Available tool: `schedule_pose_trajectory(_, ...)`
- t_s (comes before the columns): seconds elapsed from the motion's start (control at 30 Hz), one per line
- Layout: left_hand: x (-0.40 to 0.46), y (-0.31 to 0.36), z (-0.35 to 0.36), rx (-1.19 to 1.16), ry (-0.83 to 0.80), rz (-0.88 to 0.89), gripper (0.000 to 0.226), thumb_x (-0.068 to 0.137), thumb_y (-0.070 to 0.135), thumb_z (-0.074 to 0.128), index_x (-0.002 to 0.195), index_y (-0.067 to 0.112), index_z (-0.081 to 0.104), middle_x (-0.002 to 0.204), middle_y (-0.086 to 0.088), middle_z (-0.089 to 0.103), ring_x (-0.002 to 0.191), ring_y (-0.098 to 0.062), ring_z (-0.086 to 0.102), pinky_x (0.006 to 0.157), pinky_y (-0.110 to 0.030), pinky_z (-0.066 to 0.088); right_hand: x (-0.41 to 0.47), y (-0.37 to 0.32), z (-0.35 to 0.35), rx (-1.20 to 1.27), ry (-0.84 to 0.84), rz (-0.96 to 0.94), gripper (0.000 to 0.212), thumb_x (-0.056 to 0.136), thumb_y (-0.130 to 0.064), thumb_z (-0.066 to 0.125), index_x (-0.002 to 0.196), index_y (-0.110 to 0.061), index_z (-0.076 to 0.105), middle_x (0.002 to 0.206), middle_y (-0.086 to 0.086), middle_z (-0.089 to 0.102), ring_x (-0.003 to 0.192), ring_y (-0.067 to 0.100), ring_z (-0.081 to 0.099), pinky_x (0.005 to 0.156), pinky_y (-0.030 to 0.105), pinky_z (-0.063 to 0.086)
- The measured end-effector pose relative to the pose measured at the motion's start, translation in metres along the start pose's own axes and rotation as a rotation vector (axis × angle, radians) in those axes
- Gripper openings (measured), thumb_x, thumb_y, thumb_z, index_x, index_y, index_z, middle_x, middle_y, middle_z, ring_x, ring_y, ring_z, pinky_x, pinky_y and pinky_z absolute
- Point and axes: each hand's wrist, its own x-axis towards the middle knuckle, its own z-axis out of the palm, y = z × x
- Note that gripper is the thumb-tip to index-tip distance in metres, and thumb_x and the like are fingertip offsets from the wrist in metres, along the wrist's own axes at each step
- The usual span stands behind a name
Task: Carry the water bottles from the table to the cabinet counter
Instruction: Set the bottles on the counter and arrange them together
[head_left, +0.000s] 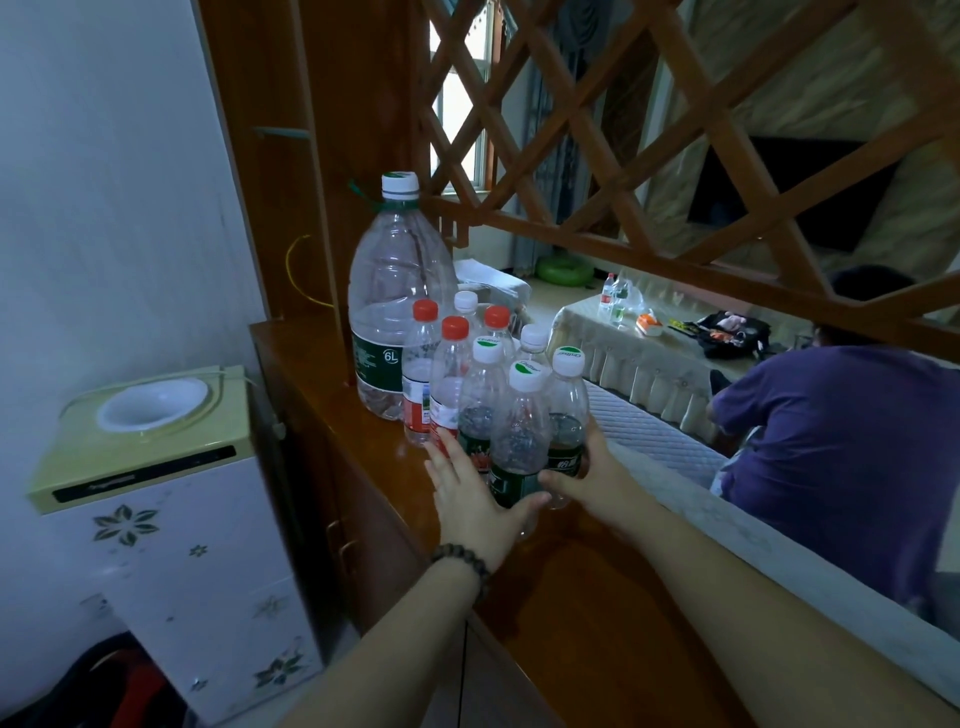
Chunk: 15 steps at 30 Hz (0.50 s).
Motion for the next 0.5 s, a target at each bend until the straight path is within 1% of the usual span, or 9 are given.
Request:
schedule_pose_trajectory(0.1, 0.0042, -0.0030, 0.0022, 0.003, 0.000, 0.006, 0.140, 0.060, 0.062, 0.075, 0.145, 0.017, -0.027, 0.156, -0.009, -0.024, 0.144, -0.027, -0.017, 0.117, -0.044, 0.001, 0.0027, -0.0001, 0.0013, -0.002, -0.008, -0.015, 0.101, 0.064, -0.044, 0.083, 0.144, -0.034, 0.023, 0.131, -0.018, 0.054, 0.120, 0.001, 0.052, 0.099, 0.030, 0.046)
schedule_pose_trajectory(0.23, 0.0059, -0.0046, 0.0047, 0.014, -0.002, 0.023, 0.137, 0.063, 0.061, 0.074, 0.146, 0.014, -0.025, 0.157, -0.009, -0.021, 0.145, -0.026, -0.017, 0.118, -0.044, 0.001, 0.0033, -0.0006, 0.0025, 0.015, 0.007, -0.002, 0.102, 0.061, -0.049, 0.083, 0.143, -0.037, 0.024, 0.129, -0.021, 0.054, 0.120, 0.000, 0.052, 0.097, 0.029, 0.045)
schedule_pose_trajectory(0.3, 0.0063, -0.0040, 0.0052, 0.015, -0.009, 0.026, 0.137, 0.063, 0.061, 0.074, 0.146, 0.015, -0.024, 0.157, -0.008, -0.021, 0.145, -0.026, -0.017, 0.118, -0.045, 0.001, 0.0024, -0.0013, 0.0031, 0.016, 0.006, 0.007, 0.096, 0.064, -0.044, 0.082, 0.141, -0.038, 0.026, 0.127, -0.023, 0.055, 0.118, -0.001, 0.053, 0.095, 0.026, 0.046)
schedule_pose_trajectory(0.37, 0.0060, -0.0046, 0.0052, 0.017, -0.008, 0.041, 0.137, 0.062, 0.063, 0.074, 0.146, 0.016, -0.024, 0.157, -0.006, -0.021, 0.144, -0.024, -0.017, 0.119, -0.045, 0.001, 0.0011, -0.0022, 0.0030, 0.018, 0.000, 0.019, 0.091, 0.066, -0.040, 0.082, 0.139, -0.041, 0.027, 0.127, -0.021, 0.056, 0.119, 0.001, 0.054, 0.093, 0.026, 0.047)
schedule_pose_trajectory(0.4, 0.0058, -0.0047, 0.0040, 0.020, -0.012, 0.049, 0.138, 0.060, 0.065, 0.073, 0.146, 0.017, -0.023, 0.157, -0.006, -0.021, 0.144, -0.023, -0.017, 0.119, -0.046, 0.002, 0.0001, -0.0030, 0.0029, 0.020, 0.003, 0.026, 0.094, 0.065, -0.042, 0.083, 0.140, -0.041, 0.025, 0.128, -0.019, 0.056, 0.120, 0.004, 0.053, 0.095, 0.028, 0.048)
schedule_pose_trajectory(0.5, 0.0080, -0.0071, -0.0020, 0.009, -0.033, 0.094, 0.142, 0.051, 0.078, 0.066, 0.148, 0.020, -0.020, 0.159, -0.003, -0.017, 0.145, -0.019, -0.015, 0.119, -0.048, 0.006, -0.0035, -0.0047, 0.0003, 0.028, 0.008, 0.036, 0.117, 0.058, -0.053, 0.085, 0.148, -0.040, 0.012, 0.139, -0.011, 0.051, 0.128, 0.011, 0.048, 0.105, 0.042, 0.043)
